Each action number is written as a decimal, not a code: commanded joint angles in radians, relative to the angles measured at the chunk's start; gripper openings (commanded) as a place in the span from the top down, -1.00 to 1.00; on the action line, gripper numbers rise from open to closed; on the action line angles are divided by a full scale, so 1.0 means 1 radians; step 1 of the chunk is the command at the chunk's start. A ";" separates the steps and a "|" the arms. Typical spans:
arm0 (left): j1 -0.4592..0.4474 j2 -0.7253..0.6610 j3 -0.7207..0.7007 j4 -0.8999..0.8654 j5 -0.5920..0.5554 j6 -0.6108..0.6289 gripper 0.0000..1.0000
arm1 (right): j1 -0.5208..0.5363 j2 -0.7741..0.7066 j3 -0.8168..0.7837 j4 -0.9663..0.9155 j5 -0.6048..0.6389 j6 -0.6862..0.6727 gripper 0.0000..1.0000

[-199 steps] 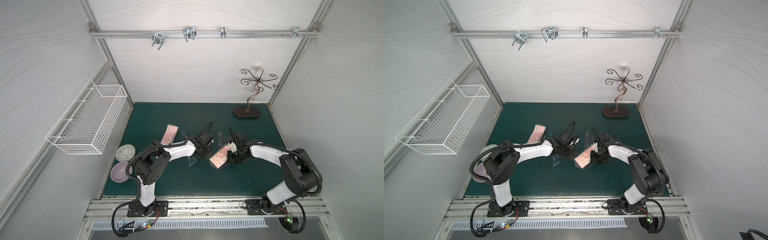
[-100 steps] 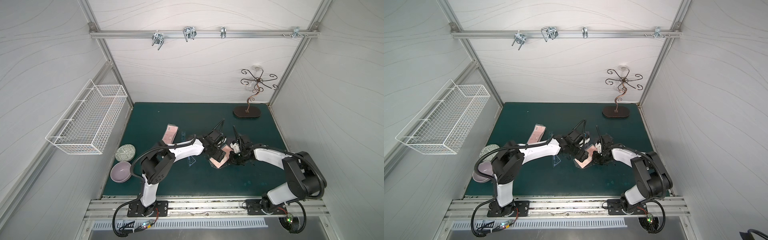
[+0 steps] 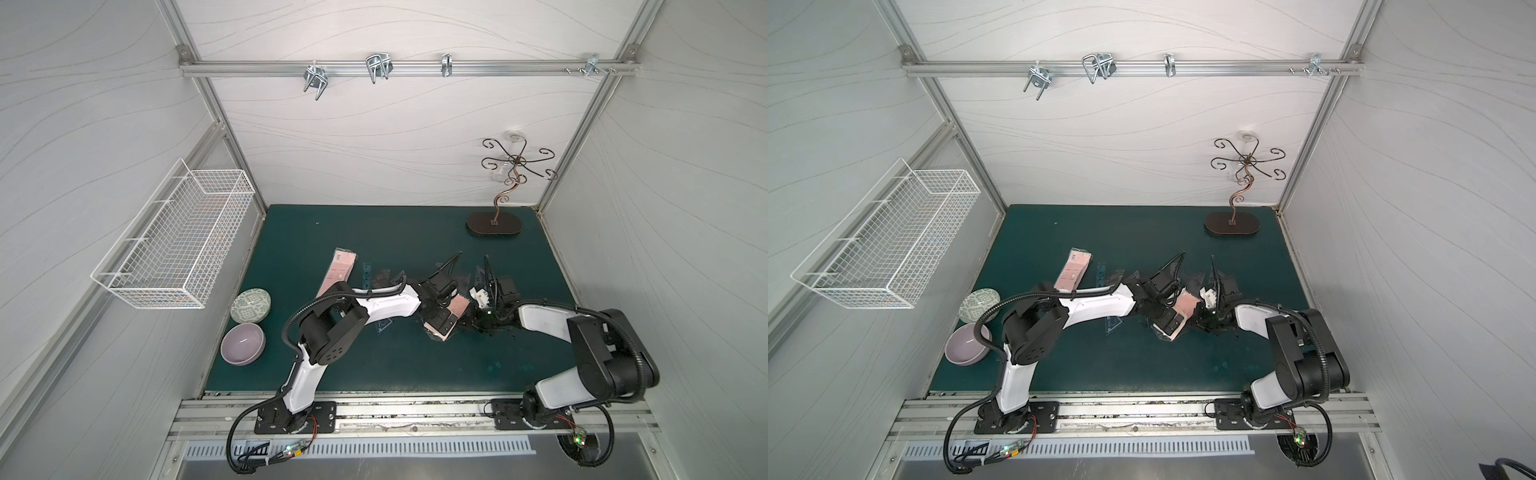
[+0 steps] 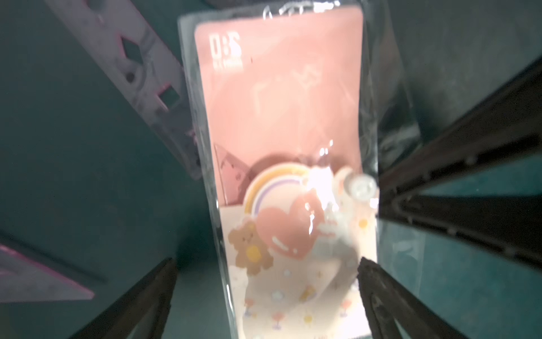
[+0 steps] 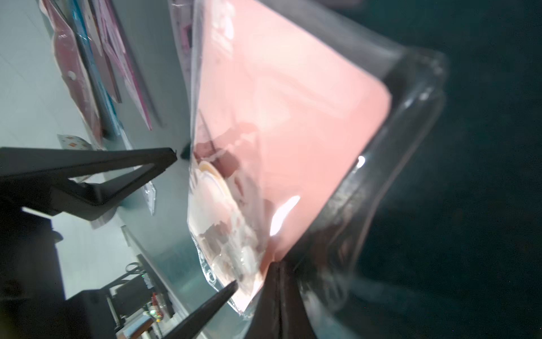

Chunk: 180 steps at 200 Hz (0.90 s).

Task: Open the ruler set and take out the ruler
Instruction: Pick up the ruler set bag from the center of the board.

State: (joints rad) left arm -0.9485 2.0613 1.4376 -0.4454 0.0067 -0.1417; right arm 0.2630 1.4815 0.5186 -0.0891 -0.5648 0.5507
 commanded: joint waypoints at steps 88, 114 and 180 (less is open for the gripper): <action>-0.093 0.133 0.190 -0.139 -0.254 -0.069 -0.98 | -0.050 0.009 -0.084 0.154 -0.077 0.103 1.00; -0.103 0.135 0.204 -0.159 -0.283 -0.081 -0.98 | -0.060 0.008 -0.088 0.156 -0.083 0.102 1.00; -0.141 0.132 0.227 -0.174 -0.290 -0.083 -0.98 | -0.076 -0.004 -0.097 0.157 -0.097 0.100 1.00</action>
State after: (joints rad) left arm -1.0756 2.1689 1.6154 -0.5976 -0.2615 -0.2127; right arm 0.1951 1.4818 0.4366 0.0631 -0.6537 0.6472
